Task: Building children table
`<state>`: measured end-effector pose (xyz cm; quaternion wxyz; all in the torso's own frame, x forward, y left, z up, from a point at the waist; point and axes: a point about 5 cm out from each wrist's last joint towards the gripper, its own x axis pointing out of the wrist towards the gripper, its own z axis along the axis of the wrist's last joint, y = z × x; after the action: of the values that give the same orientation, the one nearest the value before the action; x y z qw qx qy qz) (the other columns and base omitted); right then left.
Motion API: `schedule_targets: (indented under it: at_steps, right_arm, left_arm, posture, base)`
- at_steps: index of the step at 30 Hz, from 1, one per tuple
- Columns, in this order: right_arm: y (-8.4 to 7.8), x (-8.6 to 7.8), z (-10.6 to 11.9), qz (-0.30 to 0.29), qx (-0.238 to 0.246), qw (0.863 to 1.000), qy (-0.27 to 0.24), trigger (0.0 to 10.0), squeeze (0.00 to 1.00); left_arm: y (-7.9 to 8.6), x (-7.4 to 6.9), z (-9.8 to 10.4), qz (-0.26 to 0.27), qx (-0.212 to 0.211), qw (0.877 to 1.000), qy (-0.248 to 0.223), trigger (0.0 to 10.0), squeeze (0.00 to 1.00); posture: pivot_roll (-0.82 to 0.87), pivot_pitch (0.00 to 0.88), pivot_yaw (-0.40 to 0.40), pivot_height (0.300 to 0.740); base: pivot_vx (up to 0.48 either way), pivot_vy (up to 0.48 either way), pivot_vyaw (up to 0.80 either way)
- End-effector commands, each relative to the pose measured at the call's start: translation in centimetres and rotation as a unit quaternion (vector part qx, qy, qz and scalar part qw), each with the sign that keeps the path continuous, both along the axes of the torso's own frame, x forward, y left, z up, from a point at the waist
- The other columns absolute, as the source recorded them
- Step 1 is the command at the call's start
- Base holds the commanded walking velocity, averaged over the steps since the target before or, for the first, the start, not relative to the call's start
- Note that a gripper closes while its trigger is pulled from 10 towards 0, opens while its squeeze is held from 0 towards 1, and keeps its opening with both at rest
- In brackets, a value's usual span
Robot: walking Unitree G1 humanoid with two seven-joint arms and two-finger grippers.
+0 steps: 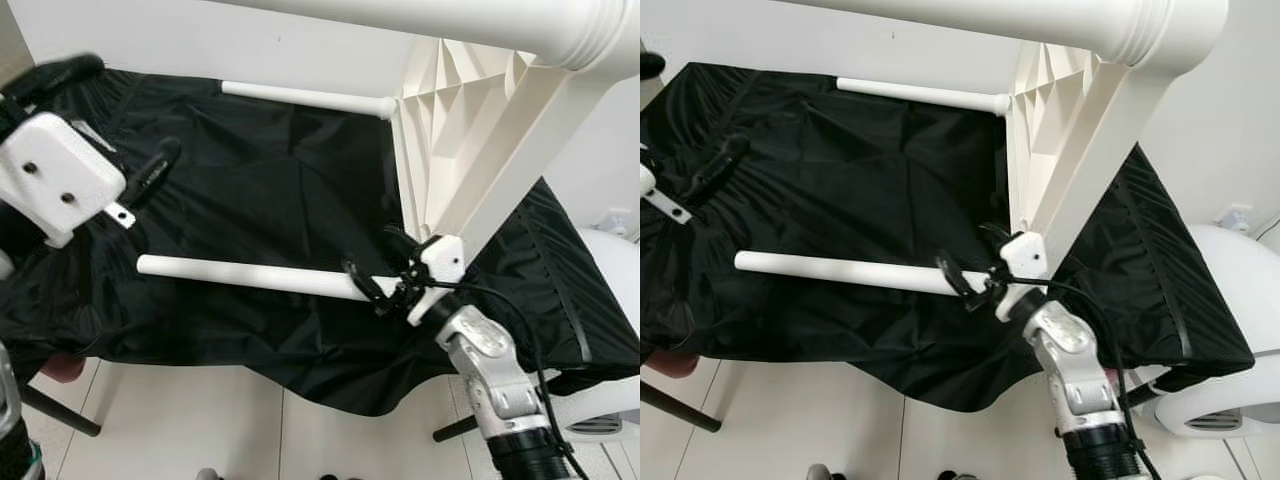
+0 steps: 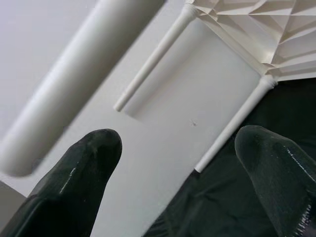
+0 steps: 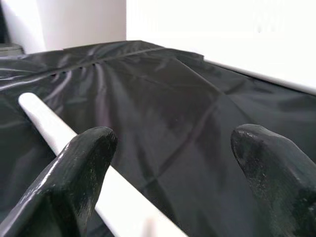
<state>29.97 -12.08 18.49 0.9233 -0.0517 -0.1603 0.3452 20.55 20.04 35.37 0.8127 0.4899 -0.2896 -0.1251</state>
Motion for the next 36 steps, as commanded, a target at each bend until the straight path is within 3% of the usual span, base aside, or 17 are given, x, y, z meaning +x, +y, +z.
schedule_targets:
  at_steps: [1, 4, 6, 12, 14, 21, 27, 36]
  right_arm:
    - [-0.2, 0.2, -0.4, 0.002, -0.003, 1.0, 0.004, 10.0, 0.0]
    - [-0.3, 0.4, -0.5, -0.001, -0.004, 1.0, 0.006, 10.0, 0.0]
    - [-0.4, 0.6, -0.9, -0.006, -0.005, 1.0, 0.011, 10.0, 0.0]
    - [-0.4, 0.9, -1.9, -0.012, -0.005, 1.0, 0.022, 10.0, 0.0]
    - [-0.2, 0.9, -2.4, -0.011, -0.003, 0.999, 0.03, 10.0, 0.0]
    - [0.2, 0.6, -2.7, -0.011, 0.003, 0.999, 0.033, 10.0, 0.0]
    - [0.2, 0.3, -2.8, -0.02, 0.013, 0.999, 0.032, 10.0, 0.0]
    - [0.4, -0.1, -3.4, -0.031, 0.023, 0.999, 0.036, 10.0, 0.0]
  left_arm:
    - [0.0, -0.6, 1.3, 0.019, -0.002, 0.998, -0.068, 10.0, 0.0]
    - [-0.1, -0.4, 1.9, 0.017, 0.005, 0.997, -0.08, 10.0, 0.0]
    - [-1.0, -0.1, 3.0, -0.003, 0.037, 0.993, -0.112, 10.0, 0.0]
    - [-2.9, 0.5, 4.6, -0.051, 0.065, 0.986, -0.148, 10.0, 0.0]
    - [-3.9, 0.9, 5.1, -0.079, 0.074, 0.982, -0.157, 10.0, 0.0]
    - [-4.9, 1.9, 5.7, -0.111, 0.101, 0.975, -0.161, 10.0, 0.0]
    - [-4.8, 3.5, 5.6, -0.094, 0.128, 0.977, -0.142, 10.0, 0.0]
    - [-4.3, 5.2, 6.5, -0.052, 0.127, 0.978, -0.157, 10.0, 0.0]
  posture:
    - [0.12, 0.146, -0.131, 0.74]
    - [0.12, 0.148, -0.125, 0.74]
    - [0.12, 0.154, -0.123, 0.74]
    - [0.1, 0.162, -0.107, 0.74]
    - [0.1, 0.165, -0.101, 0.74]
    - [0.09, 0.174, -0.076, 0.74]
    - [0.08, 0.178, -0.053, 0.74]
    - [0.08, 0.172, -0.026, 0.74]
  base:
    - [0.0, 0.0, 0.0]
    - [0.0, 0.0, 0.0]
    - [0.0, 0.0, 0.0]
    - [0.0, 0.0, 0.0]
    - [0.0, 0.0, 0.0]
    - [0.0, 0.0, 0.0]
    - [0.0, 0.0, 0.0]
    - [0.0, 0.0, 0.0]
